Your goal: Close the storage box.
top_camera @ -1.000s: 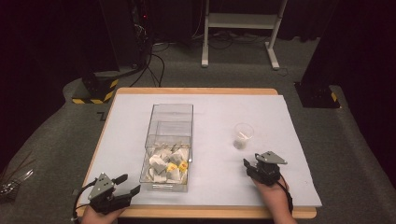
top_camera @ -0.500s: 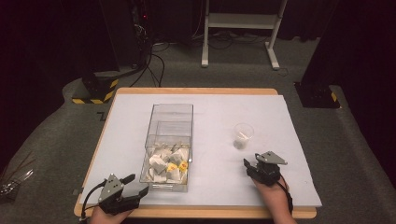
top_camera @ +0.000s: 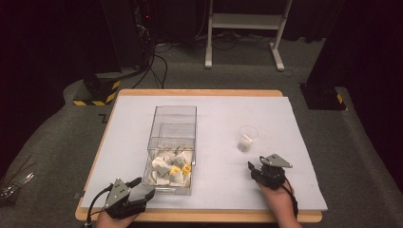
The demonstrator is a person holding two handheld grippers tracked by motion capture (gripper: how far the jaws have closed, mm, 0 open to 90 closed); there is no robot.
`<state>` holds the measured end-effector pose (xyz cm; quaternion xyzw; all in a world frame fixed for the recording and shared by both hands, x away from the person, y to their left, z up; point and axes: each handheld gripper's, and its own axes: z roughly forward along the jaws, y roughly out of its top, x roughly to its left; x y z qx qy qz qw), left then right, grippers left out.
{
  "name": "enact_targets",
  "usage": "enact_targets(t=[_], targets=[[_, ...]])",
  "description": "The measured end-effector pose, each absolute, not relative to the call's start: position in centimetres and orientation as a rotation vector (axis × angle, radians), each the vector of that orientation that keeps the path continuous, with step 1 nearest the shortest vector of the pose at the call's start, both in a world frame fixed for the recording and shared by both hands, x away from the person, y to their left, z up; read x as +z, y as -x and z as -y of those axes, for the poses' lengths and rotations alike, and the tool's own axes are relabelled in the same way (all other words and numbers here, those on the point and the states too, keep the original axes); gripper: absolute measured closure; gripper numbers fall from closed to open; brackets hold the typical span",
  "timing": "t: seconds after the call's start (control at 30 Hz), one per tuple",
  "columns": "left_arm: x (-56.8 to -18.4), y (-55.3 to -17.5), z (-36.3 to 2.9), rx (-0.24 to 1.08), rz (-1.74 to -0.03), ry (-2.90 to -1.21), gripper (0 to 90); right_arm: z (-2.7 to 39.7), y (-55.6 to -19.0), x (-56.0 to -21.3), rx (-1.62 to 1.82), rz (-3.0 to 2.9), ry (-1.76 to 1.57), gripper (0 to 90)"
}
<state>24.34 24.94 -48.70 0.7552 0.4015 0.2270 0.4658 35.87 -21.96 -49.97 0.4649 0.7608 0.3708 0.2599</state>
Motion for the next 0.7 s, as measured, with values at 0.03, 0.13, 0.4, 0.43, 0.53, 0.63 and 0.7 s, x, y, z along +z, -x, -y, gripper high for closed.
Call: enact_targets(t=[0.03, 0.13, 0.4, 0.43, 0.53, 0.63, 0.7], targets=[[-48.7, -24.3, -24.9, 0.554, -0.985, -1.852, 32.7, 22.0, -35.9, -50.0, 1.004, -2.061, -1.259, 45.7], [-48.7, -24.3, -24.7, 0.566, -0.979, -1.853, 34.4, 22.0, -35.9, -50.0, 1.002, -2.064, -1.253, 45.7], [-48.7, -24.3, -24.1, 0.556, -0.966, -1.856, 38.2, 21.9, -35.9, -50.0, 1.002, -2.063, -1.250, 45.7], [-48.7, -24.3, -24.1, 0.556, -0.966, -1.856, 38.5, 21.9, -35.8, -50.0, 1.002, -2.064, -1.250, 45.7], [-48.7, -24.3, -24.0, 0.556, -0.964, -1.859, 39.1, 21.9, -35.9, -50.0, 1.001, -2.065, -1.250, 45.7], [-48.6, -24.3, -23.9, 0.562, -0.964, -1.860, 39.2, 21.9, -35.9, -50.0, 1.000, -2.068, -1.249, 45.9], [-48.6, -24.3, -23.9, 0.568, -0.967, -1.859, 39.4, 21.9, -35.9, -50.0, 0.997, -2.068, -1.254, 45.9]])
